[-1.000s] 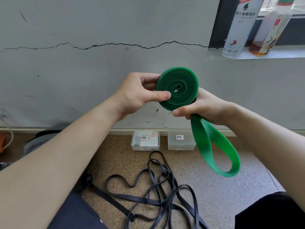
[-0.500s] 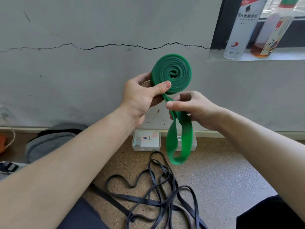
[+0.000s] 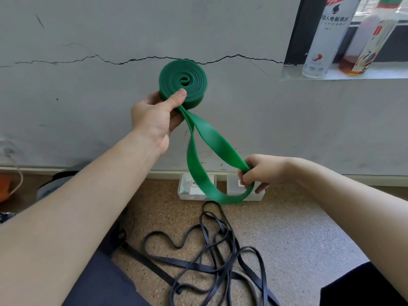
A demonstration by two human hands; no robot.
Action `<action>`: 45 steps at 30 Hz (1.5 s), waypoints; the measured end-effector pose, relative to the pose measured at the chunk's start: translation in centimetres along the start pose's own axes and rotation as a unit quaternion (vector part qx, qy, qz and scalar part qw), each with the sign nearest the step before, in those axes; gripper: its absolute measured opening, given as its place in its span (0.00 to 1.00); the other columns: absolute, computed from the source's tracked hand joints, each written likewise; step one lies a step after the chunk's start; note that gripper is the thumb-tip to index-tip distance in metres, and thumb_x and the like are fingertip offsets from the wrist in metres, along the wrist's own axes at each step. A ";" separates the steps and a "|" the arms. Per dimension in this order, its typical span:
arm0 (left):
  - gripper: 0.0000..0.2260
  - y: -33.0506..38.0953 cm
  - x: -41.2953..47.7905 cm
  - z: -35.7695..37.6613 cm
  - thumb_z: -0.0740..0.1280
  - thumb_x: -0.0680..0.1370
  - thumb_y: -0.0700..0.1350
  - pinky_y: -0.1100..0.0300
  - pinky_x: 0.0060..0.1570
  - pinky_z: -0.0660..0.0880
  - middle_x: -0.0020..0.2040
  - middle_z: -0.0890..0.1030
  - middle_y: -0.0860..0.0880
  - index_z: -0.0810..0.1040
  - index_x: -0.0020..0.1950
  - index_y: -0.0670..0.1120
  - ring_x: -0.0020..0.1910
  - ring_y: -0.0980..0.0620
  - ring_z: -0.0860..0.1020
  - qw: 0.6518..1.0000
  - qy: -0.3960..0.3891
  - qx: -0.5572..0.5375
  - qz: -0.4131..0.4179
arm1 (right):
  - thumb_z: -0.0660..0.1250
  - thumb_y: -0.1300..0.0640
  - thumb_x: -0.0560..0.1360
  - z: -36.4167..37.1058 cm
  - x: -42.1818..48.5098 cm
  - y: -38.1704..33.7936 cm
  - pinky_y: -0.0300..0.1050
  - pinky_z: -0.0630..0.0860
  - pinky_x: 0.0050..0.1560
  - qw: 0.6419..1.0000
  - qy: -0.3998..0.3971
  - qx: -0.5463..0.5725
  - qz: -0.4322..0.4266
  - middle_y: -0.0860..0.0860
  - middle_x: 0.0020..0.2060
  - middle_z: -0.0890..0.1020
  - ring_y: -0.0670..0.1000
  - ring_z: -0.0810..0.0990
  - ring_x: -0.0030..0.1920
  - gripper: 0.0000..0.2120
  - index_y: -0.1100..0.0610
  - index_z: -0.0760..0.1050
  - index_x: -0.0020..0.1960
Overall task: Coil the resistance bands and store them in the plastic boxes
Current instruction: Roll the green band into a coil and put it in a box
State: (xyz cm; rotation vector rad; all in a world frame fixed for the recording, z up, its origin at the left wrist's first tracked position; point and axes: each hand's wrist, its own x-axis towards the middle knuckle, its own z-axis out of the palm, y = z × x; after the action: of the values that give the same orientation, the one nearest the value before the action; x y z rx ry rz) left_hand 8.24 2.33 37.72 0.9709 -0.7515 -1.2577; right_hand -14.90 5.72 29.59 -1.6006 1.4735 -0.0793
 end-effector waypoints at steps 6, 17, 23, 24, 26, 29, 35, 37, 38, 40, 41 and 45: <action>0.07 1.1 1.3 -2.6 0.74 0.74 0.33 0.51 0.47 0.83 0.48 0.85 0.40 0.80 0.49 0.40 0.46 0.44 0.86 0.999 0.043 -0.013 0.008 | 0.63 0.61 0.81 -1.3 0.1 2.2 0.46 0.84 0.44 0.996 0.063 0.036 0.051 0.53 0.50 0.84 0.50 0.85 0.47 0.12 0.55 0.77 0.64; 0.10 -0.6 3.0 -5.6 0.76 0.73 0.35 0.52 0.51 0.83 0.52 0.86 0.43 0.81 0.51 0.44 0.49 0.47 0.86 0.991 0.034 0.125 0.025 | 0.65 0.61 0.75 -3.2 -1.8 0.7 0.52 0.79 0.59 0.885 0.046 0.444 -0.134 0.53 0.44 0.84 0.51 0.83 0.48 0.10 0.62 0.81 0.54; 0.13 -1.7 2.7 -5.2 0.77 0.72 0.37 0.54 0.51 0.83 0.50 0.86 0.46 0.81 0.53 0.47 0.50 0.48 0.86 0.982 0.007 0.189 0.022 | 0.62 0.51 0.78 -4.2 -2.3 0.8 0.49 0.77 0.45 0.843 0.030 0.525 -0.113 0.50 0.34 0.74 0.50 0.75 0.34 0.18 0.62 0.77 0.62; 0.12 -1.6 2.7 -5.1 0.77 0.72 0.37 0.53 0.52 0.83 0.50 0.86 0.45 0.81 0.53 0.46 0.50 0.48 0.86 0.984 0.006 0.176 0.016 | 0.61 0.50 0.78 -4.3 -2.2 1.0 0.50 0.77 0.45 0.854 0.052 0.511 -0.084 0.51 0.34 0.73 0.51 0.74 0.34 0.18 0.62 0.77 0.60; 0.11 -1.4 2.6 -4.7 0.77 0.72 0.36 0.51 0.53 0.82 0.50 0.87 0.45 0.81 0.52 0.45 0.50 0.47 0.86 0.989 -0.002 0.148 0.008 | 0.60 0.51 0.81 -4.0 -1.8 1.8 0.55 0.78 0.50 0.924 0.117 0.364 0.005 0.54 0.40 0.76 0.54 0.77 0.39 0.15 0.61 0.77 0.56; 0.12 -1.6 2.0 -3.6 0.76 0.72 0.36 0.51 0.53 0.82 0.50 0.87 0.45 0.82 0.54 0.44 0.50 0.47 0.86 0.990 -0.032 0.137 0.004 | 0.64 0.55 0.80 -3.0 -1.3 3.0 0.57 0.75 0.63 0.982 0.133 0.003 0.130 0.55 0.64 0.76 0.57 0.76 0.63 0.17 0.58 0.73 0.68; 0.16 -2.8 -0.1 -0.9 0.76 0.72 0.36 0.52 0.49 0.83 0.50 0.87 0.45 0.81 0.59 0.41 0.48 0.46 0.86 0.983 -0.091 0.159 0.009 | 0.72 0.49 0.74 -0.4 -1.7 -1.7 0.49 0.69 0.71 0.983 0.103 0.139 -0.062 0.47 0.72 0.72 0.48 0.72 0.69 0.33 0.48 0.66 0.77; 0.15 -3.0 -0.7 -0.3 0.76 0.71 0.36 0.53 0.49 0.82 0.49 0.87 0.45 0.82 0.57 0.41 0.48 0.46 0.86 0.981 -0.103 0.163 0.011 | 0.74 0.41 0.69 0.7 -1.7 -3.8 0.48 0.70 0.69 0.974 0.090 0.177 -0.112 0.44 0.70 0.74 0.45 0.74 0.68 0.39 0.48 0.67 0.76; 0.14 -3.1 -1.0 0.0 0.76 0.72 0.35 0.53 0.48 0.82 0.48 0.87 0.45 0.82 0.56 0.41 0.48 0.46 0.86 0.981 -0.108 0.158 0.010 | 0.74 0.40 0.69 1.2 -1.6 -4.6 0.46 0.72 0.67 0.968 0.084 0.197 -0.134 0.43 0.68 0.75 0.43 0.76 0.66 0.38 0.48 0.68 0.75; 0.13 -3.0 -1.4 0.4 0.76 0.72 0.35 0.54 0.46 0.83 0.48 0.87 0.44 0.82 0.55 0.41 0.47 0.46 0.86 0.983 -0.117 0.142 0.010 | 0.75 0.45 0.73 2.2 -1.4 -5.6 0.39 0.75 0.57 0.953 0.085 0.234 -0.174 0.43 0.61 0.81 0.40 0.80 0.59 0.28 0.50 0.72 0.70; 0.13 -3.0 -1.7 0.6 0.75 0.72 0.35 0.54 0.46 0.83 0.48 0.87 0.44 0.81 0.55 0.41 0.47 0.45 0.86 0.983 -0.121 0.136 0.011 | 0.76 0.49 0.73 2.7 -1.2 -5.9 0.38 0.76 0.53 0.945 0.101 0.247 -0.189 0.45 0.57 0.82 0.41 0.82 0.55 0.24 0.52 0.74 0.66; 0.14 -2.8 -2.3 0.9 0.75 0.73 0.35 0.50 0.50 0.83 0.50 0.87 0.43 0.81 0.57 0.39 0.49 0.44 0.86 0.982 -0.139 0.129 0.012 | 0.77 0.56 0.73 3.5 -0.5 -5.9 0.49 0.81 0.54 0.918 0.178 0.279 -0.219 0.51 0.44 0.81 0.49 0.83 0.46 0.13 0.58 0.78 0.54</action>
State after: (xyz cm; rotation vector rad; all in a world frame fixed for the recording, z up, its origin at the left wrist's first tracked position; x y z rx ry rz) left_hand 5.79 4.36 35.67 1.0007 -1.1649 -1.3124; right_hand -8.53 7.23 31.74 -1.4396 1.1681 -1.0054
